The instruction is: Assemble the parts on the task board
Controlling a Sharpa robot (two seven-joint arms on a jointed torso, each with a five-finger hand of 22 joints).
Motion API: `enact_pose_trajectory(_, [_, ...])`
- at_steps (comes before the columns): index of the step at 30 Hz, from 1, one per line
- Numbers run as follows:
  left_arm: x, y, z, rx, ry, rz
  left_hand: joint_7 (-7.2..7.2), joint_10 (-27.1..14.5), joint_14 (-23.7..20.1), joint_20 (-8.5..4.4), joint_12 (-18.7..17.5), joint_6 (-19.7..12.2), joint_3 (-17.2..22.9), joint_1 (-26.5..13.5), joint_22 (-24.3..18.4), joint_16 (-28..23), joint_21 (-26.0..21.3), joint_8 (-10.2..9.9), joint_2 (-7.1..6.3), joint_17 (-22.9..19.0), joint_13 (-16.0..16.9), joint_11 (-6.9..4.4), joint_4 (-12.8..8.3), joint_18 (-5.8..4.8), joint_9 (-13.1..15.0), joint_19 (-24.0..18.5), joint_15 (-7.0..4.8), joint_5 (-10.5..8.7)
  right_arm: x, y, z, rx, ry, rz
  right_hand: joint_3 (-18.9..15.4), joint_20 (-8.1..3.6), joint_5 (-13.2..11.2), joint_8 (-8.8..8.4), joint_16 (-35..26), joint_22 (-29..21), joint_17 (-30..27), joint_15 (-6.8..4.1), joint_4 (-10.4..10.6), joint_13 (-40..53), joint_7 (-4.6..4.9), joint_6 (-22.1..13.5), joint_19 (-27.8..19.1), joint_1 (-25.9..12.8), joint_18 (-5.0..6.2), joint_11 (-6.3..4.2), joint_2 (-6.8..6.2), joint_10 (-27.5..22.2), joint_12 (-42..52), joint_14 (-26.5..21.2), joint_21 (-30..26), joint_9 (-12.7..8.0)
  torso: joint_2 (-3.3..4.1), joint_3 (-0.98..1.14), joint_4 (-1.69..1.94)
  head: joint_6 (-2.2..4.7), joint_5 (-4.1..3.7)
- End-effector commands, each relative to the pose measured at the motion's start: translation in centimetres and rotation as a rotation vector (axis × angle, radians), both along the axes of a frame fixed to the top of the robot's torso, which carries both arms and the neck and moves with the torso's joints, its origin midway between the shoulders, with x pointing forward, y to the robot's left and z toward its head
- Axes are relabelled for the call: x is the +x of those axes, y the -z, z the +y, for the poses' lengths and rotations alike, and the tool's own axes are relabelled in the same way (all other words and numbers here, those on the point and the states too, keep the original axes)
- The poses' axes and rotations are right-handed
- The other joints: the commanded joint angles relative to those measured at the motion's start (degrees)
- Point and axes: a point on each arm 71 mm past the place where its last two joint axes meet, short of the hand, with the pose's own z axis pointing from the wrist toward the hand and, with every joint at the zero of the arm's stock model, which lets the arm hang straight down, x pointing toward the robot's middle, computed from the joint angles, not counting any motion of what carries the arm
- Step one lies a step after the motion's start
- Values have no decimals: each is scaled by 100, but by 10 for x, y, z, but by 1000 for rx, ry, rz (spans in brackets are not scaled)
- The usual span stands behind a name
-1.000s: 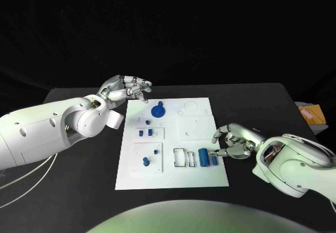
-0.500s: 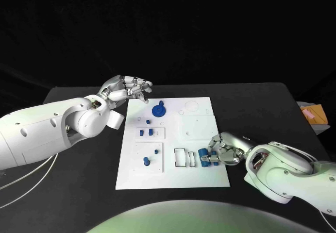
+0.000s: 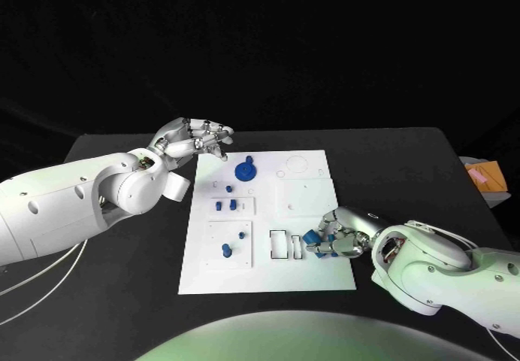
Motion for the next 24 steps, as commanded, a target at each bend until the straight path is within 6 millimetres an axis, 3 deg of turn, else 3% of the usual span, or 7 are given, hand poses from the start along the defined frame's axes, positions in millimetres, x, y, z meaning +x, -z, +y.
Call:
enact_pose_trajectory(1, [-1, -1, -1, -15, 13, -2, 3, -40, 9, -11, -10, -22, 36, 13, 7, -22, -4, -21, 57, 5, 8, -7, 0, 63, 9, 29, 29, 26, -2, 5, 1, -55, -22, 14, -38, -13, -15, -29, 20, 1411, 1505, -15, -11, 940, -5, 38, 531, -2, -51, -33, -12, 182, 4, 607, 19, -36, 12, -2, 14, 10, 12])
enact_pose_trajectory(9, [-1, -1, -1, -15, 12, -1, 3, -40, 9, -11, -10, -22, 36, 13, 7, -22, -4, -21, 57, 5, 8, -7, 0, 63, 9, 29, 29, 26, -4, 10, 4, -79, -35, 25, -58, -29, 18, -55, 20, 1424, 1505, -35, -32, 967, -34, 189, 537, 383, -61, -60, 8, 198, 4, 607, 82, -121, 26, -4, 30, 10, 10])
enact_pose_trajectory(16, [-1, -1, 0, -14, 11, -1, 3, -40, 9, -11, -10, -22, 36, 13, 7, -22, -4, -21, 57, 5, 8, -7, 0, 63, 9, 29, 29, 26, -3, 6, 3, -28, 4, -17, 10, -79, 168, -62, 20, 1465, 1505, -103, -22, 1065, -129, 509, 567, 668, -92, -144, 219, 278, 58, 607, 254, -192, 33, -2, 38, 28, 6])
enact_pose_trajectory(18, [-1, -1, 0, -14, 11, -1, 3, -40, 9, -11, -10, -22, 36, 13, 7, -22, -4, -21, 57, 5, 8, -7, 0, 63, 9, 29, 29, 26, -3, 4, 3, -4, 19, -37, 67, -104, 73, -79, 20, 1483, 1505, -133, -17, 1086, -165, 599, 580, 753, -105, -178, 284, 296, 69, 607, 326, -211, 34, -1, 40, 29, 6])
enact_pose_trajectory(24, [-1, -1, 0, -14, 10, -1, 3, -40, 9, -11, -10, -22, 36, 13, 7, -22, -4, -21, 57, 5, 8, -7, 0, 63, 9, 29, 29, 26, -4, -3, 3, 63, 54, -76, 143, -143, 100, -82, 20, 1509, 1505, -177, -6, 1152, -227, 759, 600, 785, -125, -232, 389, 347, 112, 607, 429, -227, 39, -2, 48, 47, 11])
